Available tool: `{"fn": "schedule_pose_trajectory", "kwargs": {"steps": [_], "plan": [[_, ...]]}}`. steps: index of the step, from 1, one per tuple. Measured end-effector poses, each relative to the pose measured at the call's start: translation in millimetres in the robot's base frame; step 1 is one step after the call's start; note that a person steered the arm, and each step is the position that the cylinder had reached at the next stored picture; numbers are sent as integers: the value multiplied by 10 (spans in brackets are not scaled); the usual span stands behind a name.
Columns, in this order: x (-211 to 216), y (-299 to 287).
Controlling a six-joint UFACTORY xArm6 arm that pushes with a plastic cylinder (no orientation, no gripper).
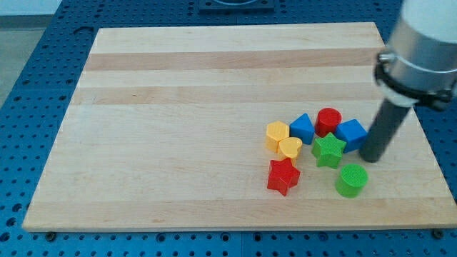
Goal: Push the green blocks to the yellow heart
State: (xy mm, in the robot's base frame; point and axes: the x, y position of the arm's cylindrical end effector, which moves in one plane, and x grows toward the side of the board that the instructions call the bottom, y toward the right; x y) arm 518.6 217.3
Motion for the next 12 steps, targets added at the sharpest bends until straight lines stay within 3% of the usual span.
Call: {"fn": "schedule_pose_trajectory", "kwargs": {"steps": [1,2,3,4,6,8,11,12], "plan": [[93,500],[493,655],[814,378],[865,45],[498,-460],[459,-422],[428,-1014],[403,-806]]}}
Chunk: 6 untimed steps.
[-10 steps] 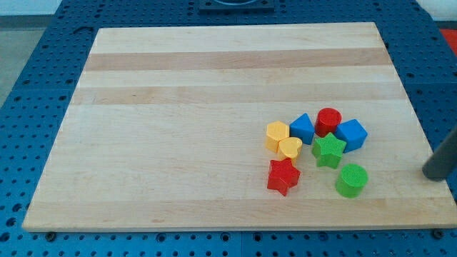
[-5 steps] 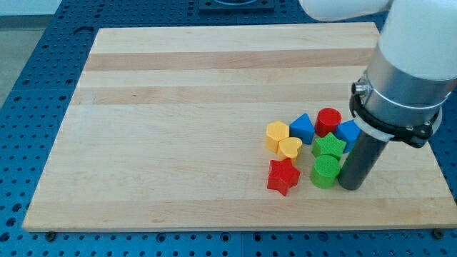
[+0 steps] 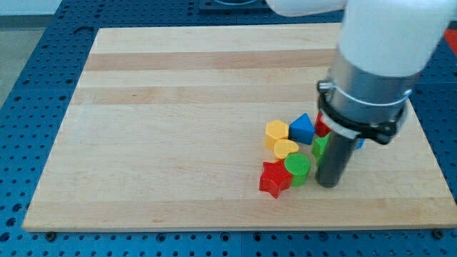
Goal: Push the green blocks to the yellow heart
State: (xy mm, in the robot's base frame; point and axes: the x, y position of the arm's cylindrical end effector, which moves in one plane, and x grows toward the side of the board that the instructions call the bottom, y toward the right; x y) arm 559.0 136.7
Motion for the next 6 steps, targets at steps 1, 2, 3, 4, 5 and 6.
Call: {"fn": "schedule_pose_trajectory", "kwargs": {"steps": [1,2,3,4,5,6], "plan": [[-110,258],[-220,351],[-348,279],[-403,49],[-403,51],[-403,499]]}}
